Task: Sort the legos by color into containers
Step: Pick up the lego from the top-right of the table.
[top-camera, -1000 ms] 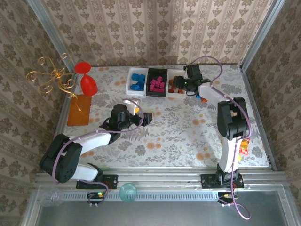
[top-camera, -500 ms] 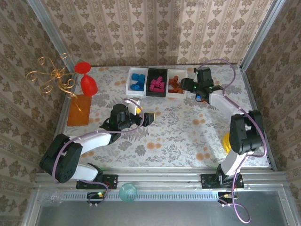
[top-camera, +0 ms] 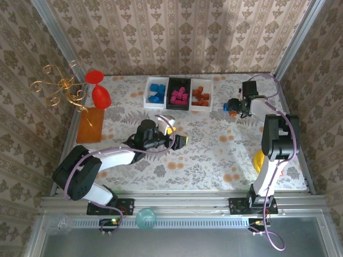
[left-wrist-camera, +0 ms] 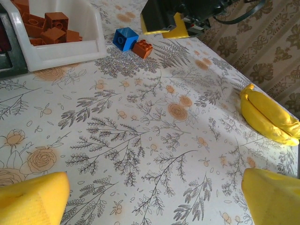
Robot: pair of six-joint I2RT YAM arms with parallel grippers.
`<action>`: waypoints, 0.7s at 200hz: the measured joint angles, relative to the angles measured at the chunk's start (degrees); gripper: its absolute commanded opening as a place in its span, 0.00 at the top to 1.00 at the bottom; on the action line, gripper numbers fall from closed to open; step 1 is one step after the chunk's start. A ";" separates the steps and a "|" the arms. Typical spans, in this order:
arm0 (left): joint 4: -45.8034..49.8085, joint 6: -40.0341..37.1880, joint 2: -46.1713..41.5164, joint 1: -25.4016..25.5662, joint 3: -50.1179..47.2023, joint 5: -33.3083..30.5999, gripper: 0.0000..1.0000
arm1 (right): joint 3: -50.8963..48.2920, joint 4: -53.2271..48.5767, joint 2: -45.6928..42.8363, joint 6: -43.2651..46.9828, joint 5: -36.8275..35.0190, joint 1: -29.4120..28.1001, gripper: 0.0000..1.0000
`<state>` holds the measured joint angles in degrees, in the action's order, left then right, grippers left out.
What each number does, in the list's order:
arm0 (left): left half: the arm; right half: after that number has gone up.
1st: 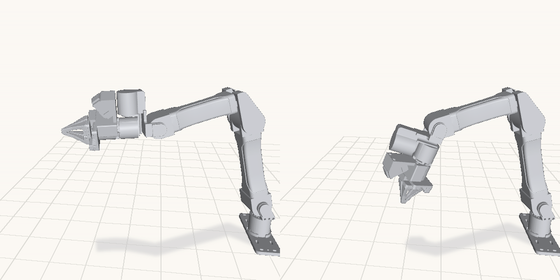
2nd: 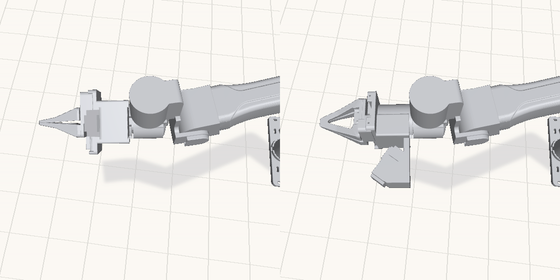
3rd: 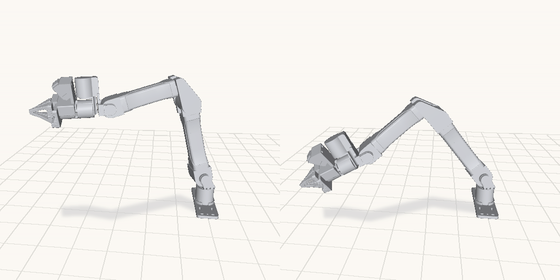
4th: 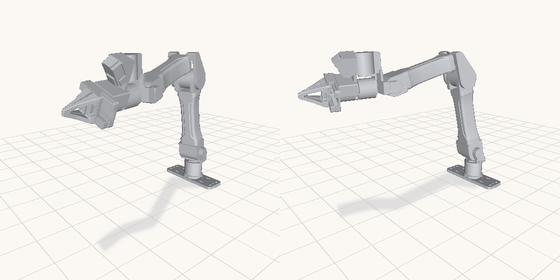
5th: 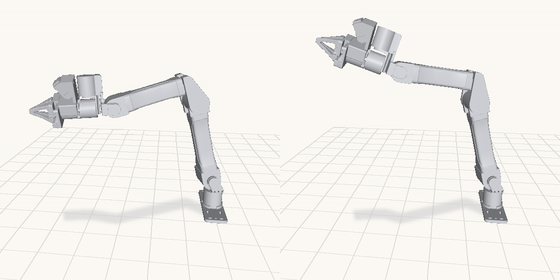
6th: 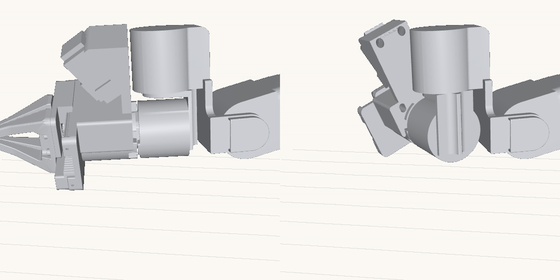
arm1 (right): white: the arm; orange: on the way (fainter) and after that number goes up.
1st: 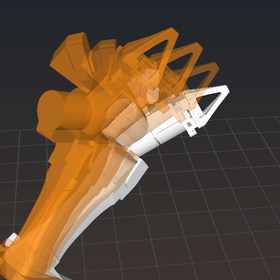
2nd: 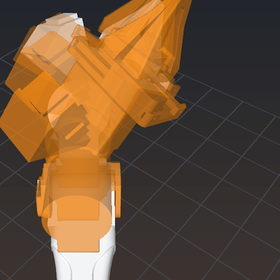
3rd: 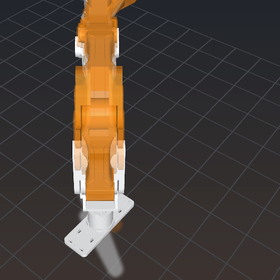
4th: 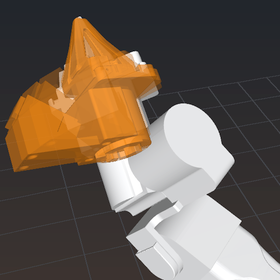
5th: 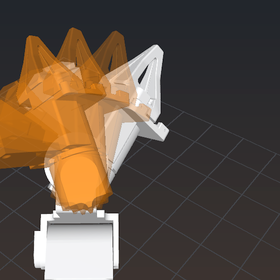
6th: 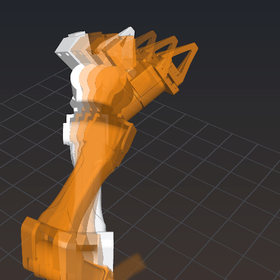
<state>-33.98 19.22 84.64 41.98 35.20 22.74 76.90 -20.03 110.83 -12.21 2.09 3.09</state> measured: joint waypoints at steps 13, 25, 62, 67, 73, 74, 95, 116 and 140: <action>0.33 -0.39 0.00 0.00 0.00 -0.11 0.04 | 1.66 -1.53 1.75 1.20 0.02 -0.02 0.28; 0.74 -0.83 -0.02 0.00 0.00 -0.35 0.04 | 2.49 -2.60 2.69 2.12 0.00 -0.15 0.29; 1.62 -1.29 -0.04 0.00 0.00 -1.49 0.04 | 3.98 -4.87 4.70 4.74 -0.02 -0.74 0.36; 1.64 -1.29 -0.04 0.00 0.00 -1.55 0.04 | 4.35 -5.11 5.18 4.90 -0.02 -0.81 0.37; 1.68 -1.29 -0.04 0.00 0.00 -1.57 0.04 | 4.81 -5.46 5.70 5.05 -0.04 -0.90 0.38; 1.70 -1.29 -0.04 0.00 0.00 -1.57 0.04 | 4.90 -5.53 5.86 5.09 -0.04 -0.92 0.38; 1.84 -1.31 -0.04 0.00 0.00 -1.77 0.04 | 6.45 -6.36 7.67 5.84 -0.15 -1.25 0.43; 1.84 -1.31 -0.04 0.00 0.00 -1.84 0.04 | 8.24 -7.23 9.42 6.34 -0.26 -1.40 0.47; 1.84 -1.38 -0.04 0.00 0.00 -1.99 0.04 | 10.38 -8.68 10.45 6.71 -0.66 -1.44 0.51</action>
<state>-32.14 17.85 84.60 41.98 35.20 20.75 87.29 -28.71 121.27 -5.50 1.43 1.65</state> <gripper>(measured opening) 0.956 0.508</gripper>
